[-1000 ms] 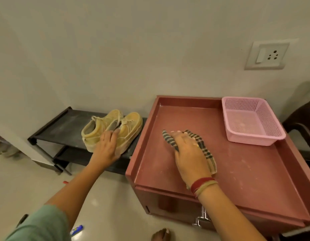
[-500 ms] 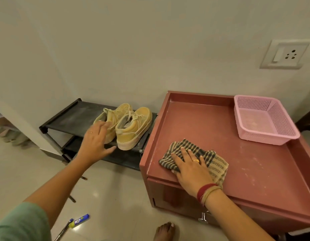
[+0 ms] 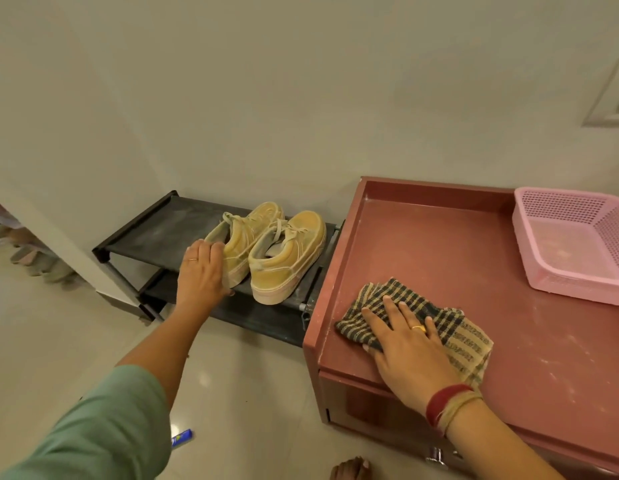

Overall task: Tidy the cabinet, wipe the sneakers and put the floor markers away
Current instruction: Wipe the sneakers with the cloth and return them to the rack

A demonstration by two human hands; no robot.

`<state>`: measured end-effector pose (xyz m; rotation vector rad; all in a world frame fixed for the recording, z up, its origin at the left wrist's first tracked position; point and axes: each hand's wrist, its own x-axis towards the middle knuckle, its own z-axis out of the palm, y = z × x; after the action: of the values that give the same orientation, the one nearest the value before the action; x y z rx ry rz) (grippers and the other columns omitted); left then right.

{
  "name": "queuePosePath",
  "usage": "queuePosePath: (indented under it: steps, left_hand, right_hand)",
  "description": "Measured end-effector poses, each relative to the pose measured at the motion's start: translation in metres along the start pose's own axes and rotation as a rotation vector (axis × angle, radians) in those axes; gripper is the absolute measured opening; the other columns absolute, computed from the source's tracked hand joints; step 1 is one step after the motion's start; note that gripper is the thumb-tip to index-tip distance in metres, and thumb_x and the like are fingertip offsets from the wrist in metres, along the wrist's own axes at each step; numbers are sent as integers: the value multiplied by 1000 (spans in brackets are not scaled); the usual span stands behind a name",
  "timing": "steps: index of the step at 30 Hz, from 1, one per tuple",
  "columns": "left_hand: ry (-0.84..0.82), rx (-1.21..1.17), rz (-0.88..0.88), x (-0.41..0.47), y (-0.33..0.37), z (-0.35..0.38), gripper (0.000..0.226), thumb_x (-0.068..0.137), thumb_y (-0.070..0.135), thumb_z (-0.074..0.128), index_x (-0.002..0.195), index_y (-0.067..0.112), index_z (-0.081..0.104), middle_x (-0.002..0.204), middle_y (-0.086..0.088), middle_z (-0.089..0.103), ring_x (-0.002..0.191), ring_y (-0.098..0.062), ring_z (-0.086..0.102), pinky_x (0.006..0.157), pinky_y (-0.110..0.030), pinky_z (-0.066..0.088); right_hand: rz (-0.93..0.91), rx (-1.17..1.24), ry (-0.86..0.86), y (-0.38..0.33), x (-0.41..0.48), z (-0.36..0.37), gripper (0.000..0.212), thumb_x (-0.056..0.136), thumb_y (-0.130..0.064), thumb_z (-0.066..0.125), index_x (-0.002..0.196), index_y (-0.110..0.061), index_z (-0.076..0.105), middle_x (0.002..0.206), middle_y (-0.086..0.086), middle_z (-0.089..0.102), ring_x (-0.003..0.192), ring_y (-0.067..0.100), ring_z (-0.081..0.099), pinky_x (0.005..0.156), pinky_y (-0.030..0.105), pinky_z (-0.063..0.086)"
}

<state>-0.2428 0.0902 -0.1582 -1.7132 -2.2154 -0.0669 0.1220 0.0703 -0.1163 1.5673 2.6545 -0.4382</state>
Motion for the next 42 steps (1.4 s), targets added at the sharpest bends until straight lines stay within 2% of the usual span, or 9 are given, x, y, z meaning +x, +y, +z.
queuePosePath:
  steps: [3, 7, 11, 18, 21, 27, 34, 40, 42]
  left_hand:
    - [13, -17, 17, 0, -8, -17, 88, 42, 31, 93, 114, 3, 49, 106, -18, 54, 102, -37, 53, 93, -49, 47]
    - [-21, -70, 56, -4, -23, -67, 87, 52, 33, 89, 123, 9, 45, 121, -13, 48, 119, -36, 43, 70, -50, 55]
    - [107, -110, 179, -24, -20, -134, 85, 48, 25, 90, 117, 10, 43, 113, -14, 46, 110, -39, 44, 56, -53, 54]
    - [336, -338, 252, -81, 74, -241, 88, 51, 28, 88, 124, 13, 40, 122, -11, 41, 112, -30, 38, 61, -44, 51]
    - [314, -494, 273, -95, 135, -233, 82, 57, 37, 84, 124, 17, 40, 120, -6, 44, 111, -23, 40, 67, -38, 47]
    - [251, -657, 305, -101, 220, -191, 78, 54, 27, 76, 124, 11, 45, 111, -7, 47, 106, -28, 47, 82, -38, 47]
    - [199, -524, 417, -97, 238, -171, 90, 51, 19, 80, 132, 10, 43, 121, -8, 49, 119, -35, 47, 82, -42, 55]
    - [260, -621, 526, -97, 232, -175, 97, 55, 26, 77, 140, 5, 35, 134, -11, 48, 125, -31, 44, 111, -30, 28]
    - [274, -702, 539, -95, 228, -175, 94, 57, 35, 74, 139, 7, 35, 135, -10, 48, 124, -28, 45, 110, -33, 31]
  right_hand:
    - [-11, 12, -9, 3, -1, 0, 53, 100, -40, 29, 148, -35, 7, 158, 1, -6, 145, 22, -4, 117, 47, 1]
    - [-46, 24, -13, 7, -6, -3, 52, 100, -38, 30, 148, -36, 9, 158, -1, -5, 145, 21, -3, 117, 45, -1]
    - [-66, 19, -5, 16, -17, -5, 52, 100, -36, 32, 147, -36, 11, 158, -1, -2, 145, 20, 0, 116, 43, 0]
    - [-7, 271, -82, 55, -43, -23, 42, 99, -35, 38, 140, -35, 34, 155, -5, 19, 143, 18, 16, 117, 41, 12]
    - [106, 457, -19, 79, -62, -36, 44, 98, -30, 42, 141, -22, 37, 147, 4, 38, 134, 23, 36, 110, 28, 25]
    - [203, 699, 117, 131, -91, -43, 42, 97, -20, 46, 138, -10, 41, 140, 6, 46, 130, 21, 41, 106, 23, 25]
    - [248, 1064, 395, 132, -91, -60, 31, 98, -14, 43, 128, -11, 52, 118, 5, 61, 108, 18, 57, 89, 25, 39]
    - [131, 1182, 684, 99, -88, -70, 24, 98, -15, 43, 118, -24, 54, 111, -6, 62, 99, 1, 58, 86, 15, 46]
    - [141, 1209, 761, 90, -86, -69, 25, 98, -18, 44, 121, -22, 54, 116, -3, 62, 106, 9, 58, 95, 29, 47]
